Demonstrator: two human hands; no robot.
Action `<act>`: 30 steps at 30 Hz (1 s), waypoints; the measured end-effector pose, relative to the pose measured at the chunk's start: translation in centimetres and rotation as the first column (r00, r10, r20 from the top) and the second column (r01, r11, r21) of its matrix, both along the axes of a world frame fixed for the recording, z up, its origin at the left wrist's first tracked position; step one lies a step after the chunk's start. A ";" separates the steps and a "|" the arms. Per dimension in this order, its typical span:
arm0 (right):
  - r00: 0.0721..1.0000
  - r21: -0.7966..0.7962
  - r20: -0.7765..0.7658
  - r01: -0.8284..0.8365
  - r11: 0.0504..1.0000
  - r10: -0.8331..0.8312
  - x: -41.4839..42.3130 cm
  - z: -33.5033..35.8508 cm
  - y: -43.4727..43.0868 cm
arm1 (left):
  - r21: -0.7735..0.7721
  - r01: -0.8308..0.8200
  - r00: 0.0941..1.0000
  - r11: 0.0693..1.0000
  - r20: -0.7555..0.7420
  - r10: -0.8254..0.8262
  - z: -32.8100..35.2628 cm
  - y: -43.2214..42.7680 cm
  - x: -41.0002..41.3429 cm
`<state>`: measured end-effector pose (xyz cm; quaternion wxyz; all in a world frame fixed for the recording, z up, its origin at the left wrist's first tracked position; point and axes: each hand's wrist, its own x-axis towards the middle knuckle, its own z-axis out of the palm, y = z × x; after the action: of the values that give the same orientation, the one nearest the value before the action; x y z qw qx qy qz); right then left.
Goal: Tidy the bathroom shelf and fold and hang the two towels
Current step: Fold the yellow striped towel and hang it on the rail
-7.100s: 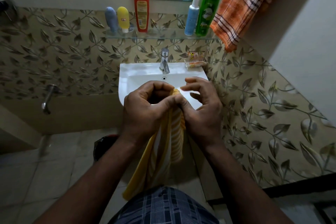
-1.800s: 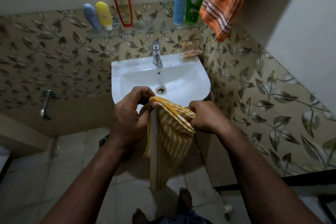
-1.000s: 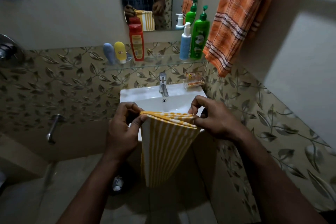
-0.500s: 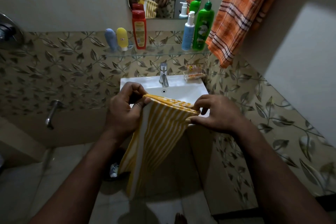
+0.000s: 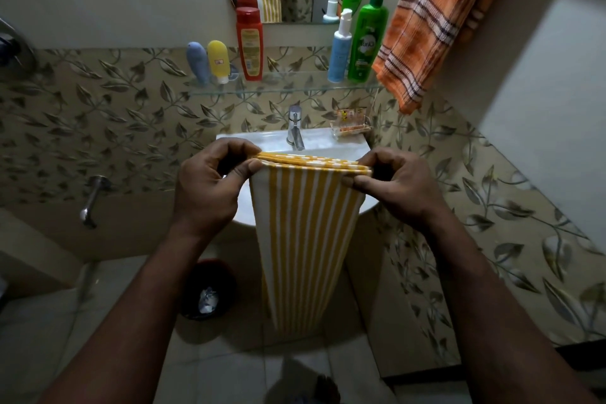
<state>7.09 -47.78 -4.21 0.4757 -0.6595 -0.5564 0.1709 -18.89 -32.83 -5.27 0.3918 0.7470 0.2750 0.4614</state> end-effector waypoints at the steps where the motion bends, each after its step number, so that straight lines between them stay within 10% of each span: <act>1: 0.999 0.024 -0.045 -0.018 1.000 0.019 0.1 0.1 0.0 | -0.031 0.021 1.000 0.999 0.005 -0.021 0.2 0.1 -0.1; 10: 0.936 0.207 -0.348 0.016 0.978 0.058 -0.2 0.6 0.9 | 0.042 0.050 0.962 0.998 -0.271 -0.037 2.9 1.3 1.6; 30: 0.897 0.298 -0.439 0.210 0.931 -0.061 0.0 4.2 2.1 | -0.091 0.148 0.981 0.985 0.141 -0.134 6.3 3.6 5.0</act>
<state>7.08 -45.66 -0.02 0.7015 -0.5529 -0.4133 0.1772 -13.84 -29.26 1.04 0.4786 0.7111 0.2174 0.4669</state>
